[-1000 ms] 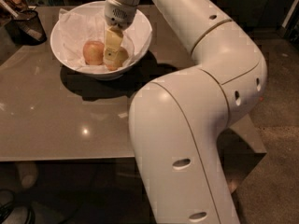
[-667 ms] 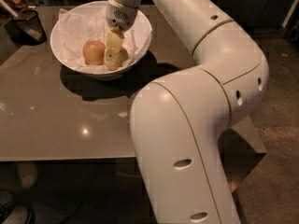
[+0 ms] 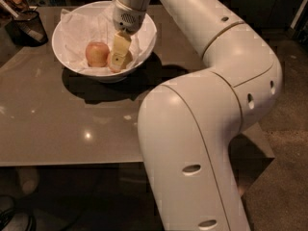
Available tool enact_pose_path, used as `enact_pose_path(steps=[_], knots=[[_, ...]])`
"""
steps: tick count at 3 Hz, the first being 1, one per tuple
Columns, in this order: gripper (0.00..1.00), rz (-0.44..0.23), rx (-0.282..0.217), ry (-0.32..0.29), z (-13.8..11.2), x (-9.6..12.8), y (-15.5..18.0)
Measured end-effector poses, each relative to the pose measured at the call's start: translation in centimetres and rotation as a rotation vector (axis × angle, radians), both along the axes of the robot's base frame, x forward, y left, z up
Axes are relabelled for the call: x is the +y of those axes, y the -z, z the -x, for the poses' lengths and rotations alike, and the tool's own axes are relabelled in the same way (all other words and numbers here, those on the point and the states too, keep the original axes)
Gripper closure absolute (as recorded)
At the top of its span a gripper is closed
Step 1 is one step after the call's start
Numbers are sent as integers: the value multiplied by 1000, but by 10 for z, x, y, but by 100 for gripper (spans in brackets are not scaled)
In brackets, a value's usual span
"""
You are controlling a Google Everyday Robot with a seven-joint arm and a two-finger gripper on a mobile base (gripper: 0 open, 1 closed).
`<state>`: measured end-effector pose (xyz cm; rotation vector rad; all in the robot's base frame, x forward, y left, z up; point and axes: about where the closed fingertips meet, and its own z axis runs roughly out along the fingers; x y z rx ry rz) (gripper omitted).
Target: Pick apple from white bowl
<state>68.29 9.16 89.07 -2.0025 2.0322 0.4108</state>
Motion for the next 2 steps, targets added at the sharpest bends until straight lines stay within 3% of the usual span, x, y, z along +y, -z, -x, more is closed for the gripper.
enact_pose_path(steps=[2], knots=[[28, -3, 18, -4, -5, -7, 13]])
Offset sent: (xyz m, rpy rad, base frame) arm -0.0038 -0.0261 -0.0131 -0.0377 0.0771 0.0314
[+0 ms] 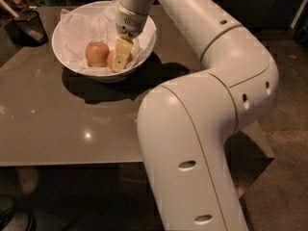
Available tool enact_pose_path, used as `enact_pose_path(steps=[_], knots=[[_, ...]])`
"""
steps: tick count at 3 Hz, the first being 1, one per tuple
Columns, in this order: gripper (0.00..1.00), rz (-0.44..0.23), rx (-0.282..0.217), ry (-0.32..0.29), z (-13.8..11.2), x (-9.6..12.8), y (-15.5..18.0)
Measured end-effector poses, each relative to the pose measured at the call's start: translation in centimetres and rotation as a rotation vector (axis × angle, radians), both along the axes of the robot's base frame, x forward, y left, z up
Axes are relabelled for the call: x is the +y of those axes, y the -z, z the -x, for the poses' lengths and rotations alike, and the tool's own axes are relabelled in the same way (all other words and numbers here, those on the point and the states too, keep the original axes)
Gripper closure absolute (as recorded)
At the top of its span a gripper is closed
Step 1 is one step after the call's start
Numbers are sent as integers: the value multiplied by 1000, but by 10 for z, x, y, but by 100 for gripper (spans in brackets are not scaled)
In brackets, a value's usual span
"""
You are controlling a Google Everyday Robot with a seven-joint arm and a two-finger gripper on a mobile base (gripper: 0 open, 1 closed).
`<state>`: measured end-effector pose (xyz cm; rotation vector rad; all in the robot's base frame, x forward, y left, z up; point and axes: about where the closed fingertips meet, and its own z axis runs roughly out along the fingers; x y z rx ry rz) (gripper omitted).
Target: Pick apple from white bowl
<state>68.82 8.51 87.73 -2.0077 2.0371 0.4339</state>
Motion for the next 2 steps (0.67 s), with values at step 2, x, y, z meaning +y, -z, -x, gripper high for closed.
enact_pose_path(steps=[2], knots=[[26, -2, 13, -7, -6, -4, 12]])
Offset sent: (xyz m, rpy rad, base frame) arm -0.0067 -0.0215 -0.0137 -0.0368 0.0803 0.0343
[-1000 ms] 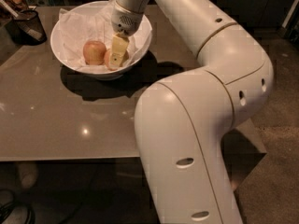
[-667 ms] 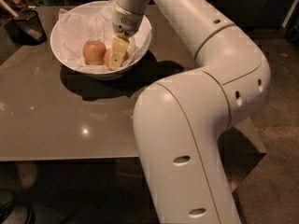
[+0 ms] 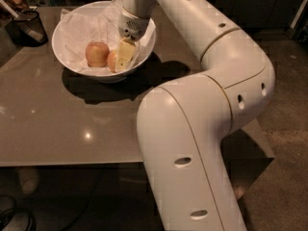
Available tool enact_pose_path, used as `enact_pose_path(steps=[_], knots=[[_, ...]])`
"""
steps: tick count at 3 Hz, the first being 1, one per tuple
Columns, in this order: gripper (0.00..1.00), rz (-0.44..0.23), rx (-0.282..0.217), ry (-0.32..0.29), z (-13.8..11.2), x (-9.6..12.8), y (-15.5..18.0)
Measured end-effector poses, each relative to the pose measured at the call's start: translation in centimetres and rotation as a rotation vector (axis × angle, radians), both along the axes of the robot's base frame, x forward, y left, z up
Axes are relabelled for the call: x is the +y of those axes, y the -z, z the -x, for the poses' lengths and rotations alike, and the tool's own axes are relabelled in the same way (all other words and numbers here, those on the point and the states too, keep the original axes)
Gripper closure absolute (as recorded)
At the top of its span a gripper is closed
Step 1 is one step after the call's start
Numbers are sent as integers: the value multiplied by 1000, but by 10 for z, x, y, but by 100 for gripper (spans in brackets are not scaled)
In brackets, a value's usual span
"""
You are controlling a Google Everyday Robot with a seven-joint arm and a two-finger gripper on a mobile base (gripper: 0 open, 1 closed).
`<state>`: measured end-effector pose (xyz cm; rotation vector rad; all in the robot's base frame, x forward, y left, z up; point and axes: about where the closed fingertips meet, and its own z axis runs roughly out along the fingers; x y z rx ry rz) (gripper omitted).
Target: Pick apple from white bowl
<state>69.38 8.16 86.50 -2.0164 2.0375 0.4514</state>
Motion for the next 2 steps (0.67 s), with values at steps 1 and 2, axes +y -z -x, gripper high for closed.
enact_pose_path(steps=[1, 2], knots=[[25, -5, 15, 2, -1, -2, 8], [40, -5, 16, 3, -1, -2, 8]])
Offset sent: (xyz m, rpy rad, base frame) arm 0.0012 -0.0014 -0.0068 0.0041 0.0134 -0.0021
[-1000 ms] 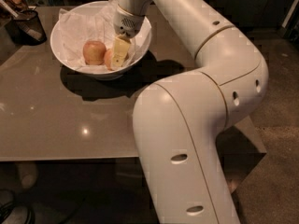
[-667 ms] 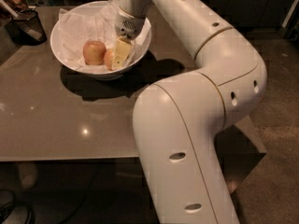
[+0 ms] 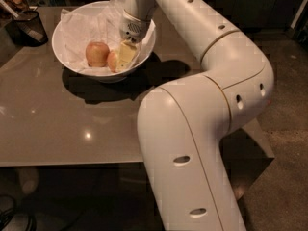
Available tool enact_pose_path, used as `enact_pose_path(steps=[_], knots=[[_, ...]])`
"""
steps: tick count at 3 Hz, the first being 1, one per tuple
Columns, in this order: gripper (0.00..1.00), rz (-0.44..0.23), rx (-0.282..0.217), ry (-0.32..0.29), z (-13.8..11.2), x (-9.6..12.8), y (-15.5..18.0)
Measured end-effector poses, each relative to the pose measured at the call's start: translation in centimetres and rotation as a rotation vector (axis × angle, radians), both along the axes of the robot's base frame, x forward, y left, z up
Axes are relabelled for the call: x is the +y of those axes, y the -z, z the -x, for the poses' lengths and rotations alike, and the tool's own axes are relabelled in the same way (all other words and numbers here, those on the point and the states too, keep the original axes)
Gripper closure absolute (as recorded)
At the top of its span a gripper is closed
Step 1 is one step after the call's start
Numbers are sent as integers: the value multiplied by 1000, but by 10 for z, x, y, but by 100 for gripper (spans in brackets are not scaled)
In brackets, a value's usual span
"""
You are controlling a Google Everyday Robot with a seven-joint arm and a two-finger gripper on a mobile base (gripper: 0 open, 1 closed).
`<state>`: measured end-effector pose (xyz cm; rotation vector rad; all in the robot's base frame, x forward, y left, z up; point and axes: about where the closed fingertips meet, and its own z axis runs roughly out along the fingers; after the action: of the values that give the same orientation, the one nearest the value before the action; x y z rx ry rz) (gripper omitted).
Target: Pick apple from white bowl
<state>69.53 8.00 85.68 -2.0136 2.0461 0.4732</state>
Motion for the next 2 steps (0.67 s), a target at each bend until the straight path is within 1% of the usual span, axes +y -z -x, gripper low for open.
enact_pose_path(steps=[2], knots=[[87, 0, 0, 0, 0, 0, 0]])
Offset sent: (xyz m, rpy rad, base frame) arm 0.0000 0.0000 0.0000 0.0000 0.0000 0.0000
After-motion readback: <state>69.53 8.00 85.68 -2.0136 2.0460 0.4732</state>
